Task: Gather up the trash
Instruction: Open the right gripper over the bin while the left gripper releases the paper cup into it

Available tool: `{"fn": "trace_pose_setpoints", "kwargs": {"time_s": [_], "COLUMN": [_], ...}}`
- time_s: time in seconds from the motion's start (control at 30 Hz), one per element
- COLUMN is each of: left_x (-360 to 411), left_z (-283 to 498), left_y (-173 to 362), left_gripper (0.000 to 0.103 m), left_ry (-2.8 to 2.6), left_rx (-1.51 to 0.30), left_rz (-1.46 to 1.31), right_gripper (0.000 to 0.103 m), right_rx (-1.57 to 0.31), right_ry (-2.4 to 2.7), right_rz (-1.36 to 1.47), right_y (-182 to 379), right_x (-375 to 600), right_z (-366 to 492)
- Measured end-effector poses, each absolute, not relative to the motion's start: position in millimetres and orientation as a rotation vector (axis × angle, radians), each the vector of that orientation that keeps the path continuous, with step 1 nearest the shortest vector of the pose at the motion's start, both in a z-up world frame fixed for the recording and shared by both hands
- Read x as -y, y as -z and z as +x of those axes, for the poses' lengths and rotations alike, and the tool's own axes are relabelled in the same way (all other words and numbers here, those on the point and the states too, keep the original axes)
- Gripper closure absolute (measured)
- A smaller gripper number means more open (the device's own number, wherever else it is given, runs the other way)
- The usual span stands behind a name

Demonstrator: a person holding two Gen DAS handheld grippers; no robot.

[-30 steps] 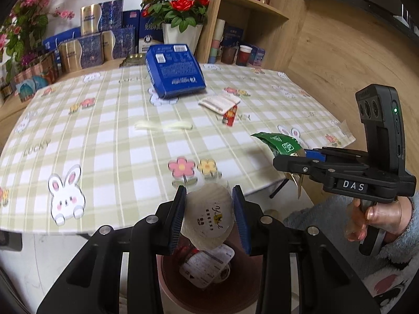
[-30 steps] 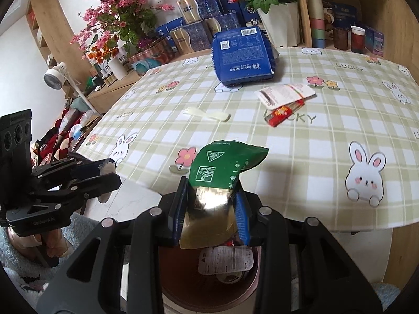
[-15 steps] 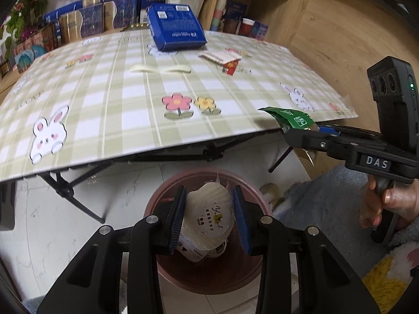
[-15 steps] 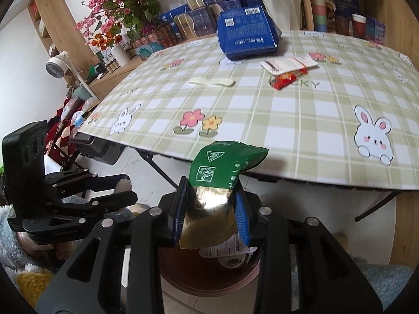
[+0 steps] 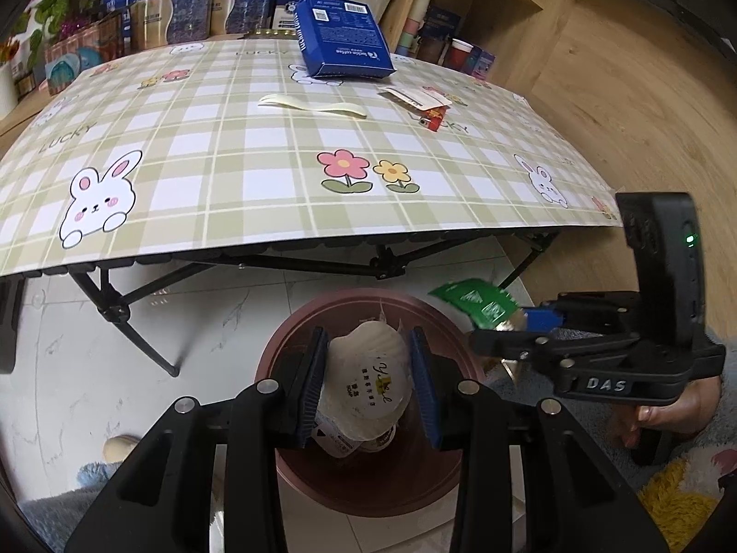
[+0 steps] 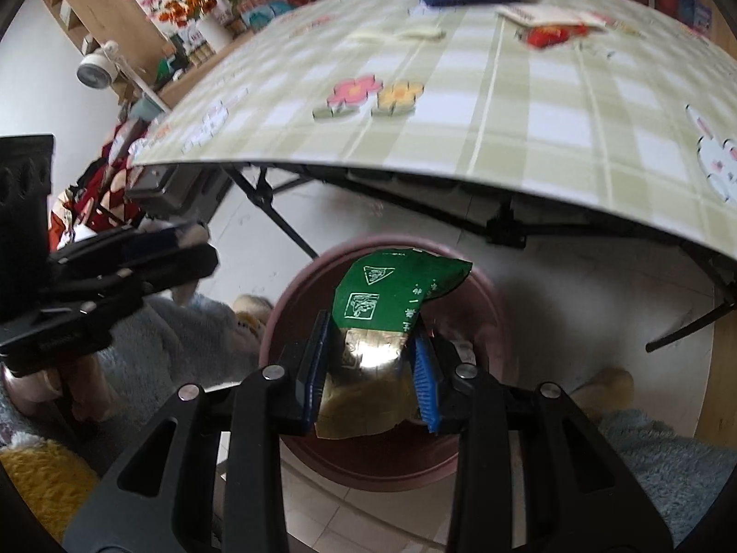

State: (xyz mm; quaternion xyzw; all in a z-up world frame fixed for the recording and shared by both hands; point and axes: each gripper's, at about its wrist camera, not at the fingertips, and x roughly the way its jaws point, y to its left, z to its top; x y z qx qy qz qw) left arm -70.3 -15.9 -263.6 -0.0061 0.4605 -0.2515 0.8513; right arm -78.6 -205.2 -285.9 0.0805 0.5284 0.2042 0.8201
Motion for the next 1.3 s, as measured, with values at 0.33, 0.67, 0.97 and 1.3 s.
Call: {"fn": "trace_pose_setpoints", "kwargs": {"time_s": [0.33,0.67,0.97,1.3], "left_x": [17,21,32,66], "left_z": [-70,-70,-68,-68], "left_y": [266,274,289,307], "left_gripper": [0.068,0.068,0.068,0.068], "left_ry": [0.533,0.541,0.571,0.651], "left_rx": [-0.977,-1.002,-1.062,-1.125], "left_rz": [-0.014,0.005,0.025,0.109], "right_gripper": [0.049,0.011,0.006,0.006], "right_rx": [-1.158,-1.031,-0.917,-0.859], "right_ry": [-0.397,-0.300,-0.237,-0.177], "right_rz": [0.180,0.187,0.166,0.209], "right_y": [293,273,255,249], "right_x": [208,226,239,256], "right_z": [-78,-77,-77,-81]}}
